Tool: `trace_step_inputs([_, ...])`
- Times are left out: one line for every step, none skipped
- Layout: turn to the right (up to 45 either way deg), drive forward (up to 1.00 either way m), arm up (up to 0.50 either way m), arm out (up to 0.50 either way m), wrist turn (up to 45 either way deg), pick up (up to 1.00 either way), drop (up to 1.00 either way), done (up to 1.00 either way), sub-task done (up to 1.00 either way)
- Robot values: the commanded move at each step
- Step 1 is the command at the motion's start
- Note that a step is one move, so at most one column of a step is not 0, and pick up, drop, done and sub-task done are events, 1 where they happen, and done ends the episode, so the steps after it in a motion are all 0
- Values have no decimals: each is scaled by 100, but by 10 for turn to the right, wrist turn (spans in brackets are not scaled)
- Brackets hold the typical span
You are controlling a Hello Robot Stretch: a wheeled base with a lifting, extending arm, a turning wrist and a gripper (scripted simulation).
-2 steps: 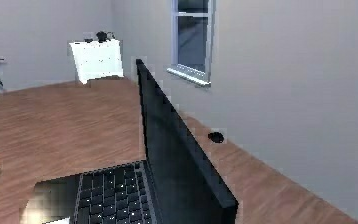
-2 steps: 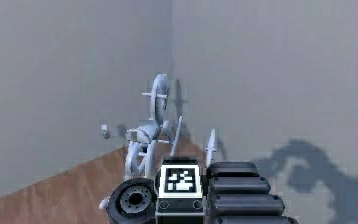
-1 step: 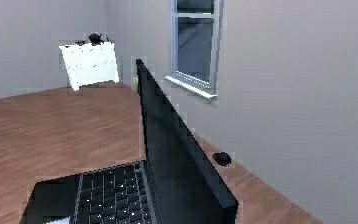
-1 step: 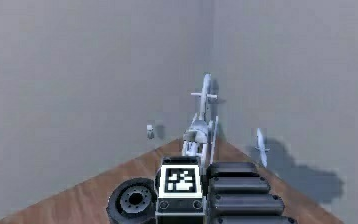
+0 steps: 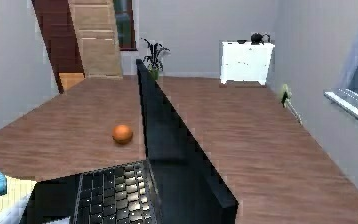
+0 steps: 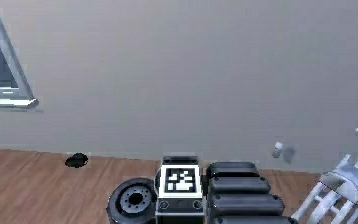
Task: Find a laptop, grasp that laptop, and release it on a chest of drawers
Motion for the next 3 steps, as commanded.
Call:
trace_step_inputs([0,100,0,0,0,0,0,0,0])
trace_step_inputs([-30,0,0,0,0,0,0,0,0])
trace_step_inputs([0,70,0,0,0,0,0,0,0])
